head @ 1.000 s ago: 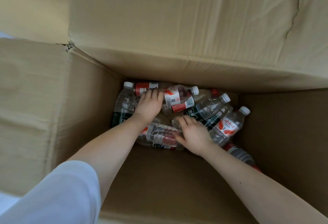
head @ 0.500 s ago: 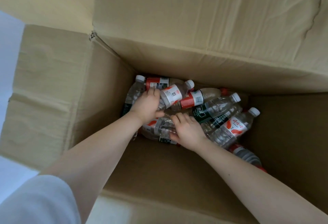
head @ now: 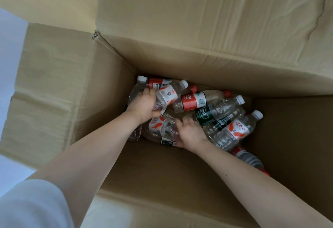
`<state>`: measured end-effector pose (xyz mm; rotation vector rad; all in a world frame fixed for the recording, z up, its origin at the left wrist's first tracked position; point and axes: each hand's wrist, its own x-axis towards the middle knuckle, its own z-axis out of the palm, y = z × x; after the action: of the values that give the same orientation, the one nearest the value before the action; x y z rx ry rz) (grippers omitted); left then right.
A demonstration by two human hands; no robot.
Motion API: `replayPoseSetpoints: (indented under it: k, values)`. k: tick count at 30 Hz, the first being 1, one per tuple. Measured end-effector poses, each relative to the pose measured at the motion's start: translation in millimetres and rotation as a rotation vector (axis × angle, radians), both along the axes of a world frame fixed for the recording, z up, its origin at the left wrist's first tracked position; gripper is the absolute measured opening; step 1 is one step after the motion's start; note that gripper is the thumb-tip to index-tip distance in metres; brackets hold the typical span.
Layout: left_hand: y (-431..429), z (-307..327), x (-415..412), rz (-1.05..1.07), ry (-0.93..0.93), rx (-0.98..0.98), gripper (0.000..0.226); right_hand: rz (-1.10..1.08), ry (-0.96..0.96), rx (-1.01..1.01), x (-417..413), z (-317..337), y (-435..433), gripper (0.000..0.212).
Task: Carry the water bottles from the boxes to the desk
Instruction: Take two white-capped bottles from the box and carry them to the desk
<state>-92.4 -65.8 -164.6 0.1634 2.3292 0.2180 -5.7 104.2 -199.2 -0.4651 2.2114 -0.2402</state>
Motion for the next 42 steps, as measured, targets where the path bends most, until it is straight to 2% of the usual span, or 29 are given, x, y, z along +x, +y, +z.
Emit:
replayPoseSetpoints:
  k: [8, 12, 15, 20, 24, 26, 32, 39, 42]
  values:
    - [5, 3, -2, -0.003, -0.003, 0.004, 0.073, 0.019, -0.05, 0.117, 3, 14, 30, 0.097]
    - [11, 1, 1, 0.008, -0.002, 0.021, 0.074, 0.056, -0.034, 0.197, 0, 13, 48, 0.096]
    - [14, -2, 1, 0.013, -0.021, 0.025, 0.078, 0.041, -0.028, 0.158, -3, 8, 36, 0.096]
    - [13, -5, 1, -0.001, -0.041, 0.022, 0.079, -0.028, 0.001, 0.084, -9, -4, 17, 0.072]
    - [11, -3, -1, -0.03, -0.057, -0.003, 0.081, -0.013, 0.027, 0.116, -10, 3, 23, 0.071]
    - [13, 0, -2, -0.037, -0.059, -0.018, 0.081, -0.02, 0.042, 0.144, -9, 10, 29, 0.072]
    - [13, 15, -3, -0.001, -0.019, 0.034, 0.054, -0.109, 0.075, 0.232, -6, 41, 45, 0.082]
    - [14, 62, 4, -0.002, 0.06, 0.095, 0.058, -0.241, 0.181, 0.309, 16, 101, 57, 0.082]
    - [13, 92, 9, 0.019, 0.089, 0.133, 0.047, -0.306, 0.246, 0.321, 27, 134, 64, 0.077]
